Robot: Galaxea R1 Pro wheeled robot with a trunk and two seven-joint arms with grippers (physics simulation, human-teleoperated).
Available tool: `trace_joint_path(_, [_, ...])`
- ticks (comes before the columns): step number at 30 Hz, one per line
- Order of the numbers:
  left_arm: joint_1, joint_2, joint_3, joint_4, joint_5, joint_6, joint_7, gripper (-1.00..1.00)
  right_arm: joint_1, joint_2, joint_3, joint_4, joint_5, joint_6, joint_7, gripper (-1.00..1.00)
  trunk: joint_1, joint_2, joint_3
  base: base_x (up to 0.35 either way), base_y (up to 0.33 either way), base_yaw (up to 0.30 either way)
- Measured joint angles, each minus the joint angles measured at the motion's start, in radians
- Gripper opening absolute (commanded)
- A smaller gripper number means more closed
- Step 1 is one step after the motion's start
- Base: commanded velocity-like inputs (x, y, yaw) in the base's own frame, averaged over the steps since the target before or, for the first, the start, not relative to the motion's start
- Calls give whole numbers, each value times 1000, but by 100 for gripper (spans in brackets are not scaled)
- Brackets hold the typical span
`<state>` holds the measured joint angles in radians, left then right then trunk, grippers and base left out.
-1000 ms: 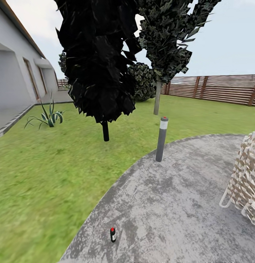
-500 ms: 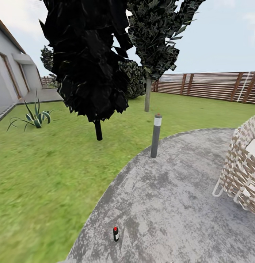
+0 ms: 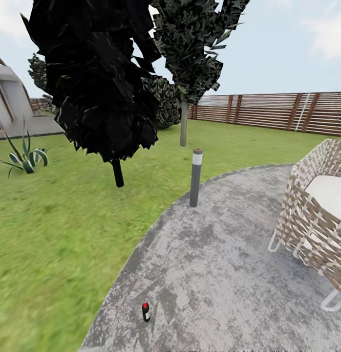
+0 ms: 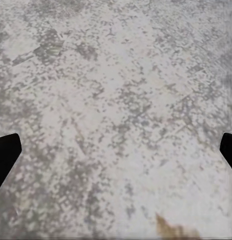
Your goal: In the garden, pick up the pesticide atomizer on the floor and spray pesticide onto both trees until each tree trunk is fully covered.
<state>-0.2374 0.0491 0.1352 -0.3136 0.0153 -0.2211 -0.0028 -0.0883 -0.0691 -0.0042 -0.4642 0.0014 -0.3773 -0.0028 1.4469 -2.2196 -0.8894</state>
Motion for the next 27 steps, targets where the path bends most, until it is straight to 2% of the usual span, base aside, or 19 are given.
trace_joint_path(27, [0,0,0,0,0,0,-1,100,0,0,0,0,0,0,1,100,0,0,-35,0,273,-195])
